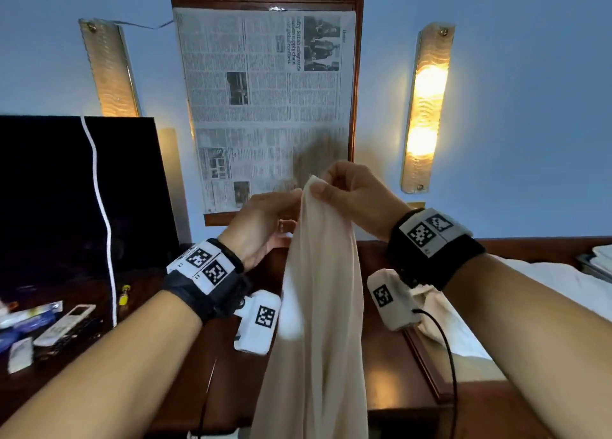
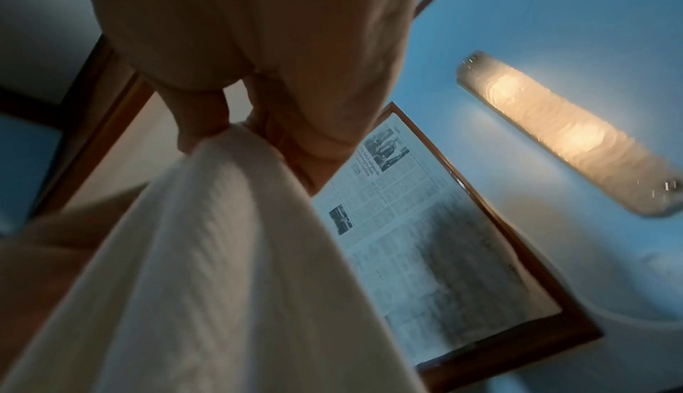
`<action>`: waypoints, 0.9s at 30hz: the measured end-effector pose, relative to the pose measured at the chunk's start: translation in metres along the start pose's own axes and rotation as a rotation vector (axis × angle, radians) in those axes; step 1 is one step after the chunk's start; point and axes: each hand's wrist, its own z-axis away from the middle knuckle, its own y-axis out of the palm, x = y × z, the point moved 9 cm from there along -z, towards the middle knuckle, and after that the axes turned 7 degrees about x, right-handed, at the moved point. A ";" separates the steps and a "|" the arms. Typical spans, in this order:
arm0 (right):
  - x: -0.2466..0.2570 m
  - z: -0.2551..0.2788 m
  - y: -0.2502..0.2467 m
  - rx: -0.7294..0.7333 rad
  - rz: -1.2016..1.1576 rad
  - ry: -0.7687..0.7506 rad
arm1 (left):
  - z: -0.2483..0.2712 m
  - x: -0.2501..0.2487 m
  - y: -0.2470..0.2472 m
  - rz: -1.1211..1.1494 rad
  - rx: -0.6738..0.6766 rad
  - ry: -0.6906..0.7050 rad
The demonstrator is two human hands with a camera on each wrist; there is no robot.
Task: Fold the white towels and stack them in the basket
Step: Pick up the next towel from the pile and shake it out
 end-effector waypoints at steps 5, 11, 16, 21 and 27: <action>0.000 0.002 -0.009 -0.133 0.158 -0.057 | -0.004 0.004 0.018 -0.248 -0.097 0.123; -0.030 0.021 -0.030 -0.241 -0.011 0.024 | -0.028 -0.009 0.021 -0.474 -0.088 0.234; -0.107 0.055 0.007 0.035 -0.037 0.129 | -0.045 -0.005 0.015 -0.533 -0.131 0.214; -0.237 0.112 0.020 0.101 0.307 0.357 | -0.048 0.004 -0.017 -0.591 -0.241 0.209; -0.371 0.186 0.005 0.228 0.561 0.665 | -0.023 0.049 -0.085 -0.532 -0.564 0.043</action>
